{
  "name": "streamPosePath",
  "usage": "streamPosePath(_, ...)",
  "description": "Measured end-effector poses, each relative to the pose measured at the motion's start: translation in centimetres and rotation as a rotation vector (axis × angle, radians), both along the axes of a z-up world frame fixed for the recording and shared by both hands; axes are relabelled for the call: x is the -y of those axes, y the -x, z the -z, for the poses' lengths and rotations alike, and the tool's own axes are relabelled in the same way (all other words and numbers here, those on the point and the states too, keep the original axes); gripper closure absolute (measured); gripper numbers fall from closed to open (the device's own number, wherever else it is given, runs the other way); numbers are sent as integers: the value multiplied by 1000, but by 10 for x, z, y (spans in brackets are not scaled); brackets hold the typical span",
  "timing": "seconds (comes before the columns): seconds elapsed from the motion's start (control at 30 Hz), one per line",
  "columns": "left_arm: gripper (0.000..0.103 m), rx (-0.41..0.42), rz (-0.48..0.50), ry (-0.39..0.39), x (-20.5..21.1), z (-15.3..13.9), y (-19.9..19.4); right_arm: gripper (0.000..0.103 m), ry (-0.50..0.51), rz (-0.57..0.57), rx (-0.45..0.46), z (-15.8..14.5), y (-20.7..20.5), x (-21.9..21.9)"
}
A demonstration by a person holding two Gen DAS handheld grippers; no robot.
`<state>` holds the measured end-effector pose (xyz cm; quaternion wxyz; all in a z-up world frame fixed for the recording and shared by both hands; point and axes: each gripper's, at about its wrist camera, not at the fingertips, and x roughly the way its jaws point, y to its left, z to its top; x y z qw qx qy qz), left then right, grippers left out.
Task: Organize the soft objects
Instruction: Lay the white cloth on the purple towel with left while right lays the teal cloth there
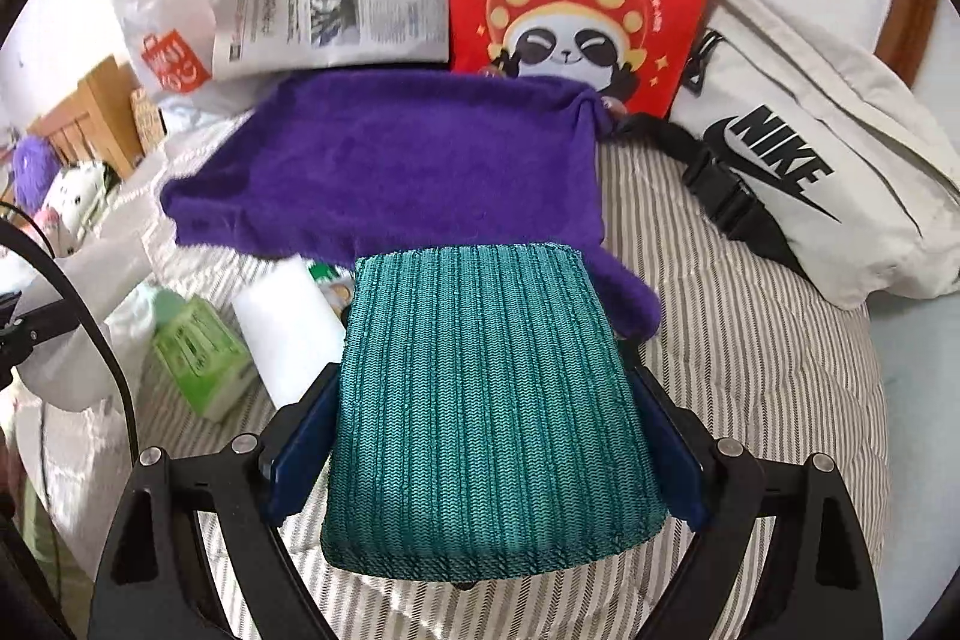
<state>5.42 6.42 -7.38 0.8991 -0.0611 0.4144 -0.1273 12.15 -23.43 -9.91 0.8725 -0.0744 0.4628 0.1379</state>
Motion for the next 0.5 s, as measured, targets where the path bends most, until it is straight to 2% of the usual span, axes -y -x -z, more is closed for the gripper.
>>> streamPosePath(0.27, 94, 60, -8, 34, -8, -33, -7, 13, -46, 15, 28, -22, -3, 2)
streamPosePath(0.5, 94, 74, -46, 15, -14, -45, -23, 13, -97, 23, 44, -34, -16, 2)
